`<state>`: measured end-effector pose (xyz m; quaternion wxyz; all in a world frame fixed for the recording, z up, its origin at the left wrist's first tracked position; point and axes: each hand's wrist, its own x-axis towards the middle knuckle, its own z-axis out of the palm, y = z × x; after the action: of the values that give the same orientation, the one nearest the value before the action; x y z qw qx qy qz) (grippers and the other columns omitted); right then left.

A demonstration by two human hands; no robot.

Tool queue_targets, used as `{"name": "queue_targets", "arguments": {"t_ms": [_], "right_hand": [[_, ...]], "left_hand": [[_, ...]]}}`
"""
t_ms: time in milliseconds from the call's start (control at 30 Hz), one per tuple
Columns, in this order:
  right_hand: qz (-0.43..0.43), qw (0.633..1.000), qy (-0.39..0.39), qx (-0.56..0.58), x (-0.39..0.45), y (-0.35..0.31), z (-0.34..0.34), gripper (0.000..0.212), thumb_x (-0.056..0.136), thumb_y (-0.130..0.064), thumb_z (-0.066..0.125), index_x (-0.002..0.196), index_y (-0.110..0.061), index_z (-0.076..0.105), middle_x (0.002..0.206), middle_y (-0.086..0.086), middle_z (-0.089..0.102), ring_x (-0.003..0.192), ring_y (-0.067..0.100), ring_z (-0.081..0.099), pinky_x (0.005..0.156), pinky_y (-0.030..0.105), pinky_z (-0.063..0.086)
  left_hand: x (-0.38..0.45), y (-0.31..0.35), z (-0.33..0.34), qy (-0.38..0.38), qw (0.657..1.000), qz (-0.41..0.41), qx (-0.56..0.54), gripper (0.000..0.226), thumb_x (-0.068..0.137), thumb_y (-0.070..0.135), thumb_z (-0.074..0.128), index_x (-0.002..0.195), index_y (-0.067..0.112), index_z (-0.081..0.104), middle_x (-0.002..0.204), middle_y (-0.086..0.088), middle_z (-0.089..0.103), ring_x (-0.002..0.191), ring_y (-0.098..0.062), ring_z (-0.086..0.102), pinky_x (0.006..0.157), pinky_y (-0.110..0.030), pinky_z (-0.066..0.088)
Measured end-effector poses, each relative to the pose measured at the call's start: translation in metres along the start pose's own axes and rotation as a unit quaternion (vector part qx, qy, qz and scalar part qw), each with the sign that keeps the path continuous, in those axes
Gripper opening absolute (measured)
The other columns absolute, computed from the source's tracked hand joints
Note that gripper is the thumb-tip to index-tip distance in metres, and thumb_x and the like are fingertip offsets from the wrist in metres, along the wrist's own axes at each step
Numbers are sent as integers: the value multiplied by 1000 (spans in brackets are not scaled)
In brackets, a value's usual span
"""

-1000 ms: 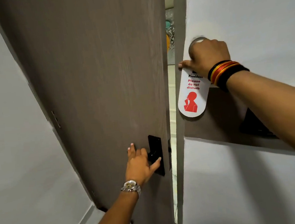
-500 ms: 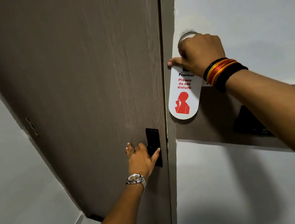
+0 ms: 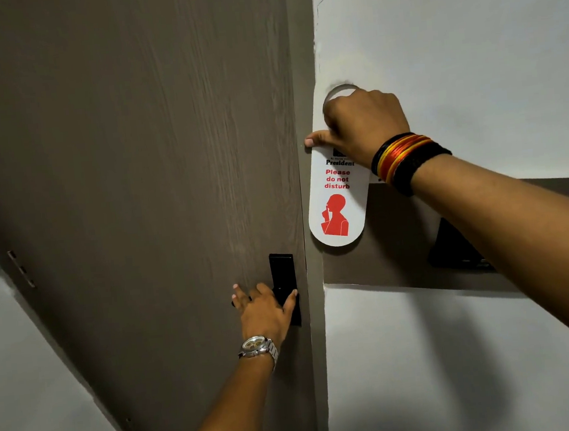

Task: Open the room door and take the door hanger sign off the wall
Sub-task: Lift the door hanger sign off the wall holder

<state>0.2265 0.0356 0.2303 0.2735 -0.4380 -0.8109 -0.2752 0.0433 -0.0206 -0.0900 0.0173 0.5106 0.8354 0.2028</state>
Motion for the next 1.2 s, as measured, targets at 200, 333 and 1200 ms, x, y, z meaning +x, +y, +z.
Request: {"name": "queue_targets", "arguments": {"t_ms": [200,333,1200], "right_hand": [[-3,1000,0,-4,2,-1,1,66,86,-75,55,80,-10,63,79,9,61,65,25,56,60,32,41],[-4,1000,1,0,3,0,1,66,85,-76,56,80,-11,63,77,8,61,63,24,55,60,31,42],[300,761,4,575,-215,96,-29,15,93,-12,74,106,-6,75,82,9,75,54,13,63,41,22,46]], "left_hand": [[8,3,0,-25,1000,-4,13,80,94,76,32,133,8,49,153,-24,47,156,-46,11,127,-54,11],[9,4,-7,-35,999,-2,35,83,94,78,31,140,10,46,160,-23,38,156,-45,7,127,-55,5],[-76,183,-135,-135,694,242,-665,19,103,10,61,114,0,72,102,-6,81,89,-14,77,76,-24,61]]}}
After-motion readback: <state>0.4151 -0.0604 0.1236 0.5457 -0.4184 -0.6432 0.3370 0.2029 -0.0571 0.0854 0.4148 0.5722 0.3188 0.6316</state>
